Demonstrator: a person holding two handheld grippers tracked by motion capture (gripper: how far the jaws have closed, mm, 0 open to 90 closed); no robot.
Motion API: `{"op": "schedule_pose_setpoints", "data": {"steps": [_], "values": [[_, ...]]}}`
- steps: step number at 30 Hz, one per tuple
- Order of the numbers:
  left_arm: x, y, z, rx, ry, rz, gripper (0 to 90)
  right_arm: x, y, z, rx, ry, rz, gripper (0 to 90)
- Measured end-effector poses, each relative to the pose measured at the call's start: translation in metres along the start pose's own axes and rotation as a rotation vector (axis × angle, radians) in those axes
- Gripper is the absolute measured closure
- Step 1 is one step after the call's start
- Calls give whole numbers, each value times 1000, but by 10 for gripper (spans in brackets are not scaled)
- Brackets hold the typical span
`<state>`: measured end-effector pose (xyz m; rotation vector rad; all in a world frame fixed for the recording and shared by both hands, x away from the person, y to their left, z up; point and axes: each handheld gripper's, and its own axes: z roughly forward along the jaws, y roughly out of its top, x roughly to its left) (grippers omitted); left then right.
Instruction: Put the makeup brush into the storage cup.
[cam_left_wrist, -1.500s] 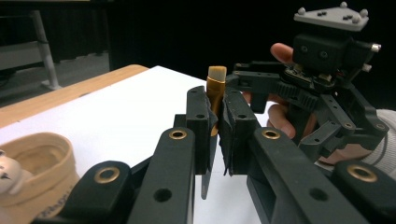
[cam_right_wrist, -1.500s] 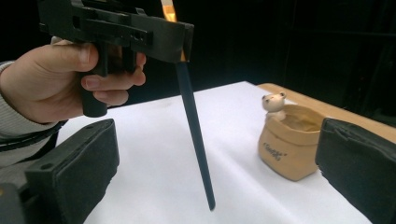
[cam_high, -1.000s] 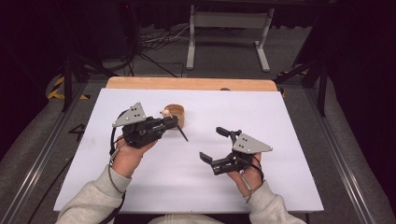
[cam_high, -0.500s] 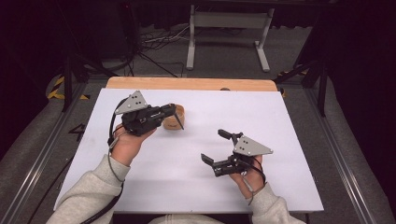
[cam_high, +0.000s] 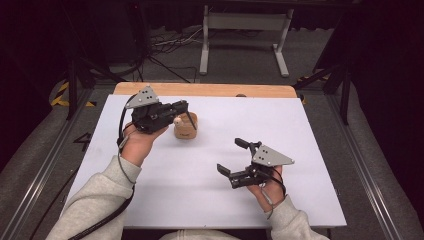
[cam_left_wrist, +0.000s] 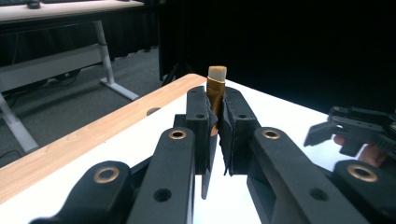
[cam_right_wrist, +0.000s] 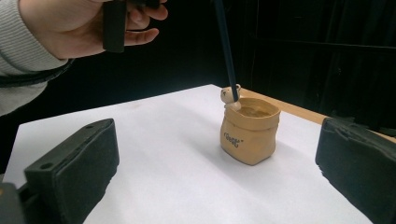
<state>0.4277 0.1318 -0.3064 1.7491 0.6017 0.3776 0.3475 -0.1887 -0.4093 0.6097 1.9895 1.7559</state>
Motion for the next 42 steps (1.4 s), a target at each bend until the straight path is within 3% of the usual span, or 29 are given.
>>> {"op": "schedule_pose_setpoints", "data": {"steps": [8, 20, 37, 42], "values": [[9, 3, 8, -1, 44, -9, 831, -2, 0, 0, -7, 8, 8, 0], [27, 2, 18, -23, 107, -66, 830, 1, 0, 1, -10, 18, 9, 0], [36, -19, 27, 5, 146, -64, 829, 2, 1, 3, -9, 29, 6, 0], [36, -27, 30, 14, 160, -42, 828, 2, 1, 3, -10, 30, 7, 0]]}}
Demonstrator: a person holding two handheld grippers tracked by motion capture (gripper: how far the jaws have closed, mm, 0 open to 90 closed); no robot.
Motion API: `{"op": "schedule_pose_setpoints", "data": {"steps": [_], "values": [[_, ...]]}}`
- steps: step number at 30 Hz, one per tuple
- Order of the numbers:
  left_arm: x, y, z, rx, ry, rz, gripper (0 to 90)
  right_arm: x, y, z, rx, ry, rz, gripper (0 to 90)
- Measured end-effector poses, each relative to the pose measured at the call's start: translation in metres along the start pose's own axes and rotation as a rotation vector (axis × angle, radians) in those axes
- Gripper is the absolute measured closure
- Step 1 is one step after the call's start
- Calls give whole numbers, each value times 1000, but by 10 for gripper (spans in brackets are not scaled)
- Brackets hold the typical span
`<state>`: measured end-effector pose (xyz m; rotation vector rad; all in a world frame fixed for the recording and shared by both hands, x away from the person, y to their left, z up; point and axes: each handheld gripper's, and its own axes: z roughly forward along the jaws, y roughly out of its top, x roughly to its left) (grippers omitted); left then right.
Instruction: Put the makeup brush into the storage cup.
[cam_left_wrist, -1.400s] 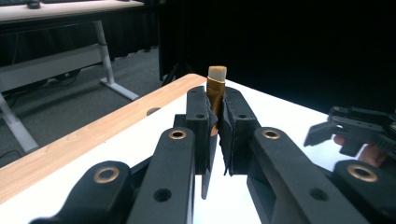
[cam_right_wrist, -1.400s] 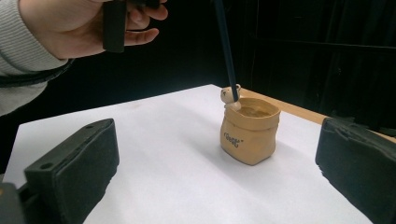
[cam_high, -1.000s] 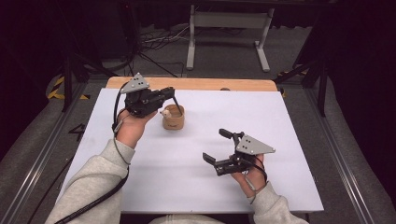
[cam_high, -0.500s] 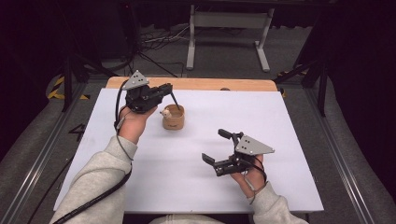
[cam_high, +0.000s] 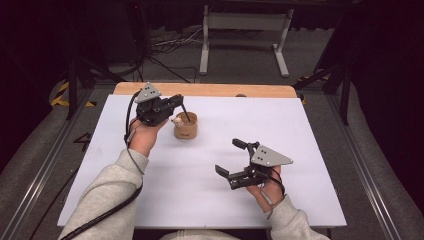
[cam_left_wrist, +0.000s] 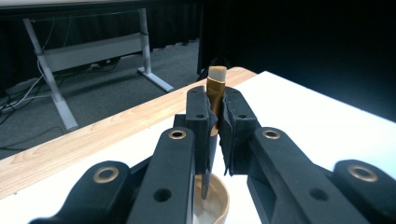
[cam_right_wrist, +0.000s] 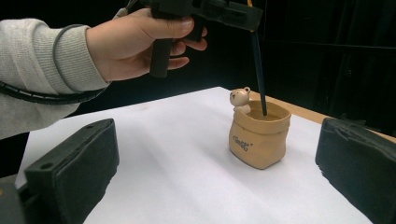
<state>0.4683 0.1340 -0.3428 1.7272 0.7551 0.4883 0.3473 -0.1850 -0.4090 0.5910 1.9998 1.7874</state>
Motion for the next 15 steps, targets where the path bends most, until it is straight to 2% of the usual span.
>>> {"op": "schedule_pose_setpoints", "data": {"steps": [15], "values": [[6, -14, 8, 19, 0, -34, 827, 0, 0, 0, 2, 4, 4, 0]]}}
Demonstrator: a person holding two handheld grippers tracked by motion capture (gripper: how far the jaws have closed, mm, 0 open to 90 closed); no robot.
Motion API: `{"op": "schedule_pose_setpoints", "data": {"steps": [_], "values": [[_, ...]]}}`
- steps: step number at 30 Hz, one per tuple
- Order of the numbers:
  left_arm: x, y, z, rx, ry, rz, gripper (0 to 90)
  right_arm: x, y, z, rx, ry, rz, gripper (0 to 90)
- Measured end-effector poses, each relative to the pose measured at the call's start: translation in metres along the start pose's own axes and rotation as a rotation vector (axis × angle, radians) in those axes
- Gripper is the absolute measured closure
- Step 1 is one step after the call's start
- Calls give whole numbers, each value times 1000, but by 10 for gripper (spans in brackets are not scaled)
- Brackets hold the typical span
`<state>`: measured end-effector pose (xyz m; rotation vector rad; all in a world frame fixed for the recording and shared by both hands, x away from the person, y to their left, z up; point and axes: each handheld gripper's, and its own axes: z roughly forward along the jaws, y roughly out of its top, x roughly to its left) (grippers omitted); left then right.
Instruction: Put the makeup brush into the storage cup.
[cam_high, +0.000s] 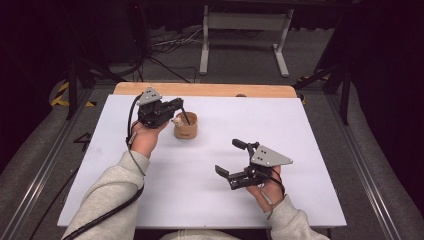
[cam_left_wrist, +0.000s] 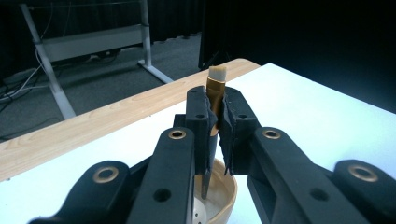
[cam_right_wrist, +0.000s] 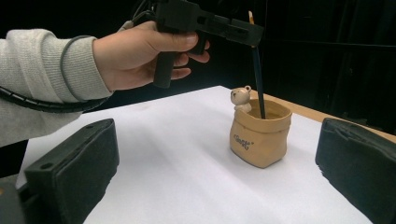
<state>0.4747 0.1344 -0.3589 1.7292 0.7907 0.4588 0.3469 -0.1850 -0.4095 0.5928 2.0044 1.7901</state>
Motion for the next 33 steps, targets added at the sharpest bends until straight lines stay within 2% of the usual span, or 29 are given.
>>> {"op": "schedule_pose_setpoints", "data": {"steps": [11, 17, 19, 21, 22, 27, 33], "values": [[1, -5, 2, 21, -5, 0, 826, 0, 1, 0, -5, 4, 4, 0], [1, -5, 0, 0, -13, 7, 792, -1, 1, -1, -5, 3, 6, 0], [1, -5, 0, -17, -11, 7, 596, -1, 1, -1, -6, 4, 6, 0], [2, -4, -2, -38, -1, 12, 453, -1, 1, -1, -5, 0, 4, 1], [3, -3, -5, -52, 2, 6, 413, -1, 1, -1, -6, 0, 5, 1], [5, 1, -16, -72, -15, -12, 265, -3, 1, -2, -6, -7, 4, 0], [0, 5, -36, -110, -58, -4, 194, -8, 2, -5, -3, -27, 6, 1]]}}
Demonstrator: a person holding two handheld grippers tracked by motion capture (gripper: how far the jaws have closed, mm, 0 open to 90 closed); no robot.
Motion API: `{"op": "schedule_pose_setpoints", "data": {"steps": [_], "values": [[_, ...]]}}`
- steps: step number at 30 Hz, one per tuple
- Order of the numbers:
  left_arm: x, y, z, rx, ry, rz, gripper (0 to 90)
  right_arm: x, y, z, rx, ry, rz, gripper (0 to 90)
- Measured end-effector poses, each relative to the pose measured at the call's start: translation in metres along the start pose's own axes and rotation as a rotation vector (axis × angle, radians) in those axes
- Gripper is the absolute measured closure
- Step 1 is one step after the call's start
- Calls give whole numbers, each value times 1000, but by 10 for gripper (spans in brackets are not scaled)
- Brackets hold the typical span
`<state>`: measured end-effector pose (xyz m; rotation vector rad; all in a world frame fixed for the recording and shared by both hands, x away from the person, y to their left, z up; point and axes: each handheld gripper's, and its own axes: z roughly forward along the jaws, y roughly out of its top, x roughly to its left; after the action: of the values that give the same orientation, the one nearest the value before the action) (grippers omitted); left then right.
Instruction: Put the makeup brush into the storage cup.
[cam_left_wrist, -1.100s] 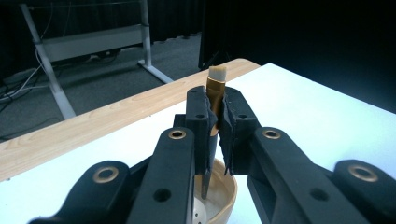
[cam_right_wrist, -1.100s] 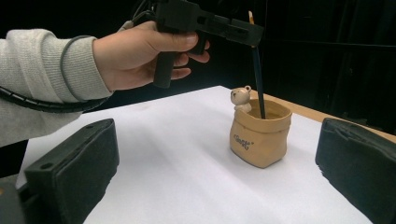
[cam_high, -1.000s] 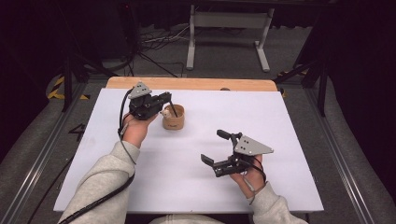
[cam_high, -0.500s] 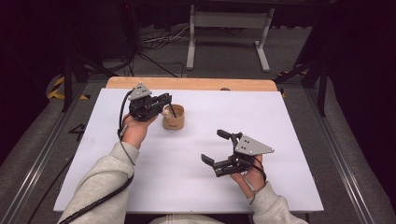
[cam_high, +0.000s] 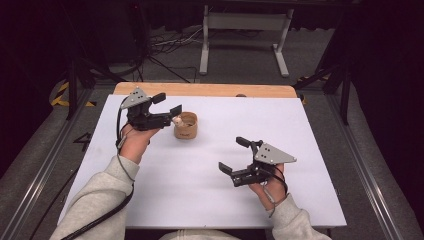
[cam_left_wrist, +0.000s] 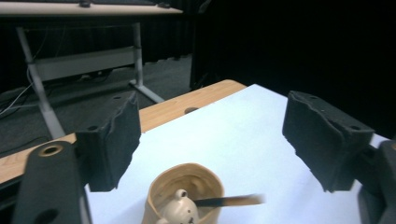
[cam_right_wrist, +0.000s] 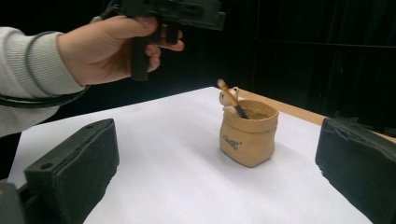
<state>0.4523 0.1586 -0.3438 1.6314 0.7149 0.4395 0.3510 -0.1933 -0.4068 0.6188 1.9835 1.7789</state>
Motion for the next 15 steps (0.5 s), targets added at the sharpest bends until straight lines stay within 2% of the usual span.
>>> {"op": "schedule_pose_setpoints", "data": {"steps": [9, 15], "values": [[-15, 6, -27, -19, -38, 39, 68, -11, 5, -8, 2, -22, 7, 0], [-25, 2, -46, -29, -63, 46, 39, -20, 9, -16, -1, -38, 13, 0]]}}
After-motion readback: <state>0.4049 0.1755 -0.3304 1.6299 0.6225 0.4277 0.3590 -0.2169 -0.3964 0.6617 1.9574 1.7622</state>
